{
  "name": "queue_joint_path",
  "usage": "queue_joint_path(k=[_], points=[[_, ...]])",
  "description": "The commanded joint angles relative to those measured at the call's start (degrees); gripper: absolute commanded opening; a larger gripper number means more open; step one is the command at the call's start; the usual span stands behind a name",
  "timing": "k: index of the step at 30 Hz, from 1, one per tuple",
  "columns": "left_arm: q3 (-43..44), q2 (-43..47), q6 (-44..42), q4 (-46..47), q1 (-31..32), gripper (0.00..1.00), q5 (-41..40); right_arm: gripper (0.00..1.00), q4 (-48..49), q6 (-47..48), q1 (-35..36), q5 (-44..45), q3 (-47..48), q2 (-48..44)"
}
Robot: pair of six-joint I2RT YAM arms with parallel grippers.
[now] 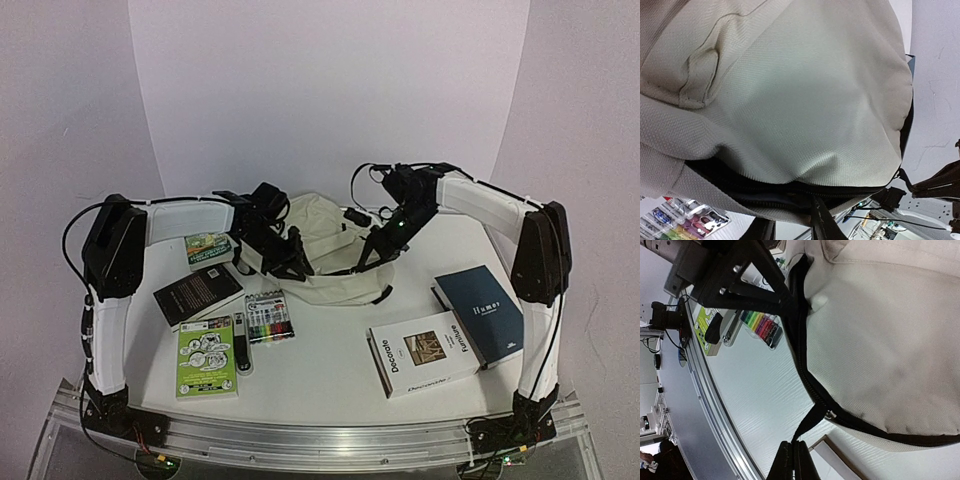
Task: Pack the student bag
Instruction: Unzip the student bag at the center of the board.
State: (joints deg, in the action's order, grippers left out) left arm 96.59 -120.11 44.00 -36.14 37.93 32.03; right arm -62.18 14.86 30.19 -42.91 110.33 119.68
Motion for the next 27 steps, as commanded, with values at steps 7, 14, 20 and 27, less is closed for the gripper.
queue_joint_path(k=[7,14,20,27], points=[[-1.3,3.59,-1.59,-5.16,-3.24,0.0,-1.65,0.0,-0.01,3.18,-7.83,4.37,-6.1,-4.96],[-3.27,6.06,-5.39,-8.84,-7.15,0.0,-3.19,0.0,-1.28,8.16,-17.46,7.71,-8.34,-6.15],[-1.78,4.92,-7.37,-8.8,-10.67,0.0,-3.06,0.0,-3.18,10.84,-19.0,3.37,-12.78,-10.87],[15.93,-4.79,-13.2,-15.86,-11.13,0.0,-2.03,0.0,1.93,2.99,-8.31,-2.96,-18.64,-18.85]])
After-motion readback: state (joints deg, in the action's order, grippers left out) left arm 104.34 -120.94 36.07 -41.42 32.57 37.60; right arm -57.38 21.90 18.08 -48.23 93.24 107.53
